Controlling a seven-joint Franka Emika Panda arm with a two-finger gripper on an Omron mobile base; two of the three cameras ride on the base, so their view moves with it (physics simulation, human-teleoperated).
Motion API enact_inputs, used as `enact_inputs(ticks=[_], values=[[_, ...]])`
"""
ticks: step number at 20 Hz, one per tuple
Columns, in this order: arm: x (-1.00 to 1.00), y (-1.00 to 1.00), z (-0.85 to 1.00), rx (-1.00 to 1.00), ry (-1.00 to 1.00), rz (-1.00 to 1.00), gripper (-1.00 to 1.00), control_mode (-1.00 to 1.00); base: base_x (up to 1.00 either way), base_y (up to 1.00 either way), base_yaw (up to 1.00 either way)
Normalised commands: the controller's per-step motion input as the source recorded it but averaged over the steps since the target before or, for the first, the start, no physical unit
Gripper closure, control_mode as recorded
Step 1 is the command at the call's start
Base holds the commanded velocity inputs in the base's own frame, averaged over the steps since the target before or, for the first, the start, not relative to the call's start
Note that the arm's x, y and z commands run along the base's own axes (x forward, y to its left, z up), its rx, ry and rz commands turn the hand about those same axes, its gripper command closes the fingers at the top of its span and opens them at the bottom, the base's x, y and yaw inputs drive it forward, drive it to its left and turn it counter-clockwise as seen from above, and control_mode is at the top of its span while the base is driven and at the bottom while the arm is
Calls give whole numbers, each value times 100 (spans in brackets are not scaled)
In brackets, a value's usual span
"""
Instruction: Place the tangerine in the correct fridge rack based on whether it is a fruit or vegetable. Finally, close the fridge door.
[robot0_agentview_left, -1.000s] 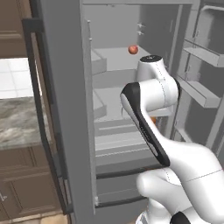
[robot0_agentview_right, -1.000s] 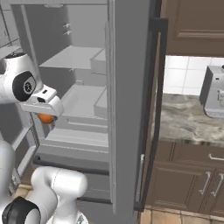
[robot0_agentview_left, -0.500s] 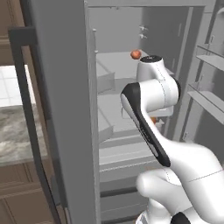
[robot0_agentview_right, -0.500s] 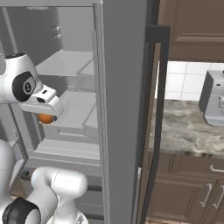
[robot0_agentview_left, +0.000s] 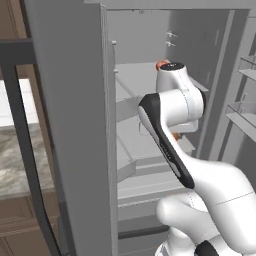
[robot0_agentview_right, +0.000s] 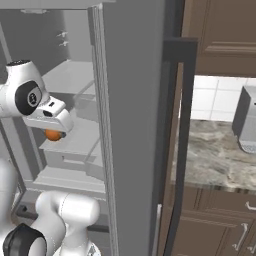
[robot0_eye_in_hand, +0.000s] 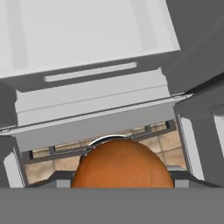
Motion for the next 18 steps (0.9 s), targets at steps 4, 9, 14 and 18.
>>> enact_inputs(ticks=[4, 9, 14, 18], values=[[0, 0, 0, 0, 0, 0, 100, 100, 67, 15, 10], [75, 19, 63, -2, 4, 8, 100, -100, 0, 0, 0], [58, 2, 53, -3, -1, 7, 100, -100, 0, 0, 0], [30, 0, 4, 0, -34, 2, 100, -100, 0, 0, 0]])
